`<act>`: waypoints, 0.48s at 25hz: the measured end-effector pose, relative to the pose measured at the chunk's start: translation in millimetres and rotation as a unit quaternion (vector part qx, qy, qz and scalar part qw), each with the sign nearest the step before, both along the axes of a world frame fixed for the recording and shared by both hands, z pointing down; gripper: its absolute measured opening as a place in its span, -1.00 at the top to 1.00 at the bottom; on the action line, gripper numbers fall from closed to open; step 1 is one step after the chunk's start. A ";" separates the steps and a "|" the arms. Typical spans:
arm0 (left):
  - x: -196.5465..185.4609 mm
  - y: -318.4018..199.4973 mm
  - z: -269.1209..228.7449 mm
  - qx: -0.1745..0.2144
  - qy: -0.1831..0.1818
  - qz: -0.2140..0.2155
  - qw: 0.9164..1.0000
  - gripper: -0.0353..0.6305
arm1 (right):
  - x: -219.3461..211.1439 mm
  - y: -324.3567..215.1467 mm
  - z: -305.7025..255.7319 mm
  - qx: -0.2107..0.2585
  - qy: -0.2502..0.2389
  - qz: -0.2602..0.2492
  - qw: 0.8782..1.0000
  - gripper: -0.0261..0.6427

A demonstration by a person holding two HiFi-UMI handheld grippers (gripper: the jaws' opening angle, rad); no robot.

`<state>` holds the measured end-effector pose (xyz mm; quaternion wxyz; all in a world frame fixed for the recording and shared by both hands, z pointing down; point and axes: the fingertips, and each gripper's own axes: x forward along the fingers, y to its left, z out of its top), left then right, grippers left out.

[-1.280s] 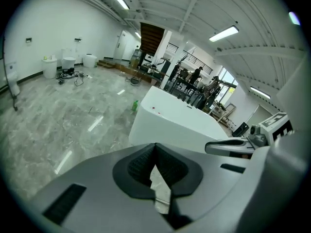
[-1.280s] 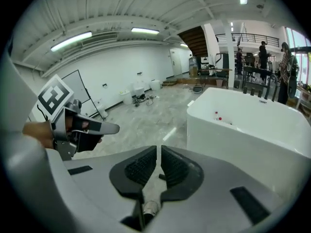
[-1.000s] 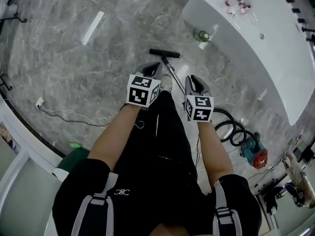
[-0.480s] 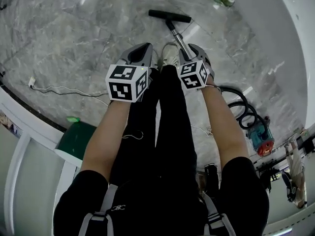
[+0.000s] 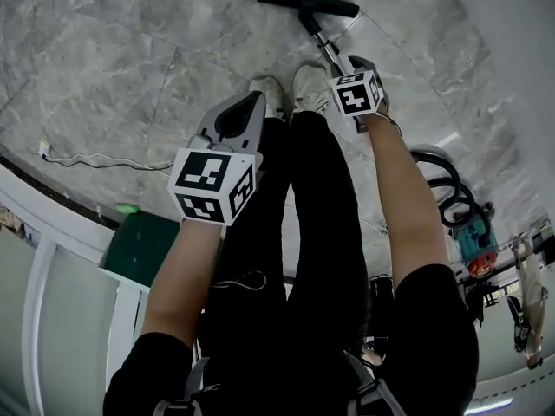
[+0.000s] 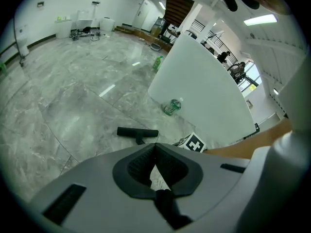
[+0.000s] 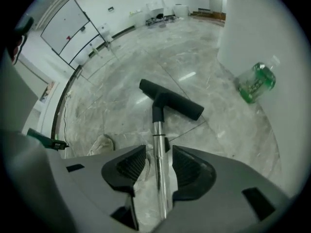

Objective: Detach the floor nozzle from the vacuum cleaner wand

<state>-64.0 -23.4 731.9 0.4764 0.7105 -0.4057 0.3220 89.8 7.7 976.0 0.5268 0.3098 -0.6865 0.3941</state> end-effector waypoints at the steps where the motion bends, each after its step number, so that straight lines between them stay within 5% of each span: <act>1: -4.1 1.2 8.3 0.000 -0.001 0.004 1.000 0.88 | -0.4 5.4 16.1 -0.011 -0.001 0.008 1.000 0.43; 3: -13.0 2.8 23.5 -0.001 -0.001 0.001 1.000 0.88 | -0.4 16.2 45.3 -0.022 0.011 0.012 1.000 0.24; 8: -31.8 4.4 48.9 -0.005 -0.004 -0.020 1.000 0.88 | 4.0 25.4 94.6 -0.011 0.055 0.004 0.998 0.22; 12: -38.8 7.2 56.9 -0.006 -0.008 -0.021 1.000 0.88 | -1.4 23.7 116.7 -0.003 0.064 -0.062 0.996 0.22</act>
